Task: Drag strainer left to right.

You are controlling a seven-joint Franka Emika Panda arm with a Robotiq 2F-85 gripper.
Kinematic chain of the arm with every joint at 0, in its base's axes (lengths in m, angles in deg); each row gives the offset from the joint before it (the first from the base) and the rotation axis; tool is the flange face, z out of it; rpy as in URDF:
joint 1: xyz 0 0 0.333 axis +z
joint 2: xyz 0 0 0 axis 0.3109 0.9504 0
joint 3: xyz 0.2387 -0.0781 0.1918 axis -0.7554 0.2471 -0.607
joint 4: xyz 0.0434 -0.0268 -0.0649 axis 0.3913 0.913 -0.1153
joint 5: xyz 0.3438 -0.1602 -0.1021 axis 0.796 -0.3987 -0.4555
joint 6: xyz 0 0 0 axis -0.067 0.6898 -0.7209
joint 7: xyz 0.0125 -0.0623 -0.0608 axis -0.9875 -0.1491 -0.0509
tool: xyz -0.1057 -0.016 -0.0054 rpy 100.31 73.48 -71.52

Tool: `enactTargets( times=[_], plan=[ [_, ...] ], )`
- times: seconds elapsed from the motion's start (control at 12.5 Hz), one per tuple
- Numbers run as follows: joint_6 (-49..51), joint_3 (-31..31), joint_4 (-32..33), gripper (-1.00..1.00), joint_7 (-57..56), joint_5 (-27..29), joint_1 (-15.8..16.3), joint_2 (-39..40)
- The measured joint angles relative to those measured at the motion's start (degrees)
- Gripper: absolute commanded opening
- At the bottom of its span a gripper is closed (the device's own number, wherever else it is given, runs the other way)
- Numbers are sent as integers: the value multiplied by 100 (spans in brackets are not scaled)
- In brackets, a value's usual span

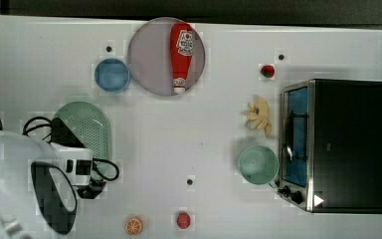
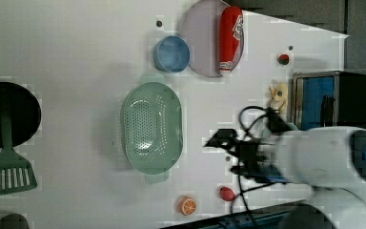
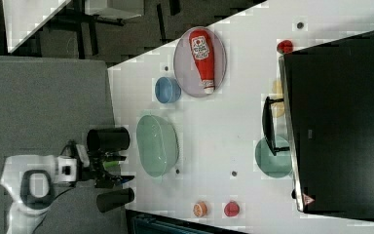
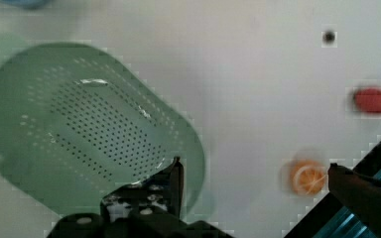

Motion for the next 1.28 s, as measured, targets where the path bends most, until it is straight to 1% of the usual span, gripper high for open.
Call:
enactTargets(
  times=[0.16, 0.32, 0.48, 0.64, 0.8, 0.88, 0.96, 1.12, 1.28],
  plan=[
    [-669, -227, 34, 100, 982, -101, 5, 494],
    [-979, -378, -90, 100, 1894, -202, 15, 944],
    [-1645, -403, -179, 100, 2638, -450, 74, 1474],
    [-2205, -389, -179, 100, 3192, -496, 71, 2034],
    [-2758, -350, -179, 100, 3533, -644, 48, 2672],
    [-2870, -269, -157, 100, 3606, -736, 75, 2918],
    [-2999, -87, -134, 100, 3701, -960, 169, 3146],
    [-3195, 176, -22, 100, 3847, -1095, 232, 3454],
    [-3318, 463, -11, 100, 3847, -1097, 310, 3599]
  ],
)
